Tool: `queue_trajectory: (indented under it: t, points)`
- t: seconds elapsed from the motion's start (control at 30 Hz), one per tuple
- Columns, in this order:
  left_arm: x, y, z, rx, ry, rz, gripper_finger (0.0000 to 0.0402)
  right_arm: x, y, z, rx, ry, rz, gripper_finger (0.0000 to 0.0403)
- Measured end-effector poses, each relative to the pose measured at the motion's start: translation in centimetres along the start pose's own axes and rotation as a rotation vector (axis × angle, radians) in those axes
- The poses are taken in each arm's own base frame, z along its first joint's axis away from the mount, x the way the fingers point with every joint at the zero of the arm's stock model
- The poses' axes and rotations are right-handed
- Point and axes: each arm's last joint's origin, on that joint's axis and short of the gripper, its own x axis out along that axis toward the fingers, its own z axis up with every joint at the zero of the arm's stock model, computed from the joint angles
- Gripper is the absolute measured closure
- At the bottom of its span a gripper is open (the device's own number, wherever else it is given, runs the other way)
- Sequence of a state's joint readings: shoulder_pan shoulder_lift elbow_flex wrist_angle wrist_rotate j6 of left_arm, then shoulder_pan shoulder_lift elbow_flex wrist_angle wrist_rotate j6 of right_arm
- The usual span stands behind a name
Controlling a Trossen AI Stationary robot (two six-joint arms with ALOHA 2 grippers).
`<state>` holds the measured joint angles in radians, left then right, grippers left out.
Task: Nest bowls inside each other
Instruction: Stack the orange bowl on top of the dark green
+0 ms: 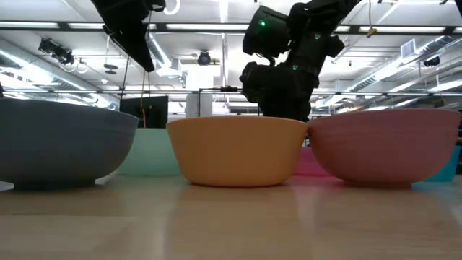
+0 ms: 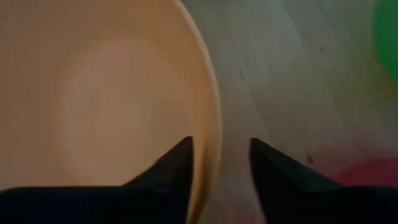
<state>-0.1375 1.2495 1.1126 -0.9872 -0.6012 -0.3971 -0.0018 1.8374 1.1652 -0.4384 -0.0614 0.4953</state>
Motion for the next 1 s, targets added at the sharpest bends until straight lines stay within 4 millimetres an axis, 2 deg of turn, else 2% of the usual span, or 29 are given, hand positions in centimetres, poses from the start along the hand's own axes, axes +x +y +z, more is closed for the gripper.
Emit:
queue_trajectory:
  t: [0.1,0.17,0.33,0.57,0.73,0.87,1.0]
  points:
    - [0.0,0.1,0.0,0.0,-0.011,0.027,0.0275,0.0,-0.2,0.2,0.005,0.005,0.026,0.0358]
    - [0.0,0.1,0.0,0.0,-0.015,0.036,0.0275,0.0,-0.3,0.3,-0.01,0.007,0.041,0.039]
    - [0.0,0.2,0.1,-0.001,-0.023,0.053,0.0275,-0.6,-0.9,0.8,0.002,0.027,0.121,0.04]
    - [0.0,0.3,0.3,-0.012,-0.063,0.115,0.0275,-4.0,-0.9,2.4,0.001,-0.051,0.174,0.0401]
    - [-0.4,0.5,1.5,-0.096,-0.2,0.222,0.0275,-6.2,-0.6,5.7,-0.053,-0.198,0.14,0.0402]
    - [-2.3,1.2,3.5,-0.157,-0.295,0.255,0.0275,-7.4,-1.2,8.6,-0.072,-0.3,0.099,0.0402]
    - [-4.5,2.1,5.2,-0.186,-0.353,0.233,0.0275,-6.7,-2.1,11.0,-0.066,-0.35,0.068,0.0402]
